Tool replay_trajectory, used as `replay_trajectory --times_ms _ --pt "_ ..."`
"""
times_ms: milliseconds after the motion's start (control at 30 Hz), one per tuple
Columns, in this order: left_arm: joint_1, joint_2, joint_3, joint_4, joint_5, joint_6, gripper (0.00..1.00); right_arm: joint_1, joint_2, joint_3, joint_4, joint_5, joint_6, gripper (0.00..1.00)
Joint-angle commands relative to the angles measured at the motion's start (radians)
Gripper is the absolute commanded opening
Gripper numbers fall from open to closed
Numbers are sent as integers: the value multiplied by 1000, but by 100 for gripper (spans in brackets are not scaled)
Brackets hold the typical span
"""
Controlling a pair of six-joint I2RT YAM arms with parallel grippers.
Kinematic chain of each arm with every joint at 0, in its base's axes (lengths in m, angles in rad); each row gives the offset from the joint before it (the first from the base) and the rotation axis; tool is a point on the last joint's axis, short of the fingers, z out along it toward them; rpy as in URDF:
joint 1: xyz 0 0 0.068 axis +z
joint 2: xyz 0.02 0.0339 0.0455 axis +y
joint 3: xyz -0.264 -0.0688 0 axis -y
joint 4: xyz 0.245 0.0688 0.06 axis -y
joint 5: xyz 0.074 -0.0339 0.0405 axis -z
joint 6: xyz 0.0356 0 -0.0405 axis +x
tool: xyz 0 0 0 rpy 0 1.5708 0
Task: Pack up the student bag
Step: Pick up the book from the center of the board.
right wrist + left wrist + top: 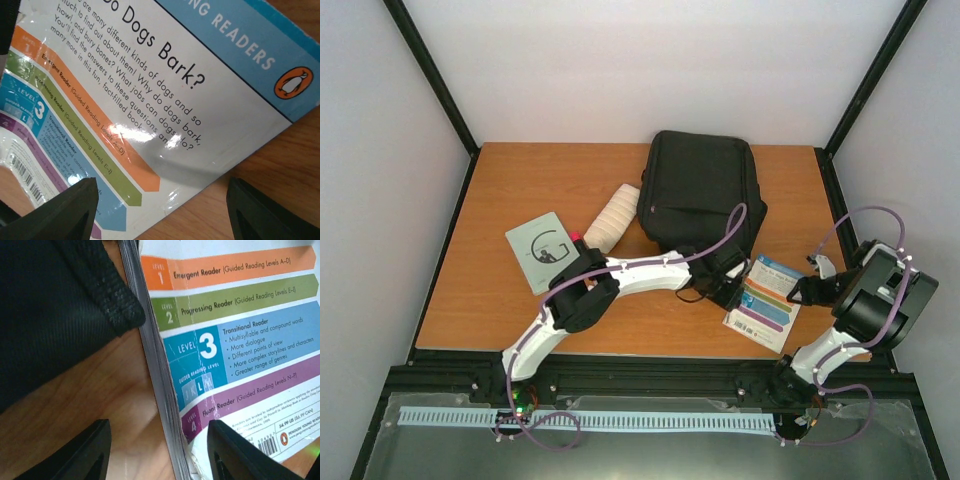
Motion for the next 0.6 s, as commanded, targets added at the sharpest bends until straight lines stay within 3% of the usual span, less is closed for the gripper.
replay_trajectory --times_ms 0,100,367,567 --pt "0 53 71 -80 -80 11 52 4 82 -28 -7 -51 -2 73" --pt "0 81 91 -99 -85 17 46 17 100 -35 2 -65 10 74" --pt "0 118 96 -119 -107 26 14 50 88 -18 -18 -193 19 74" --pt "0 142 92 -121 -88 9 10 53 45 35 -84 -291 -45 74"
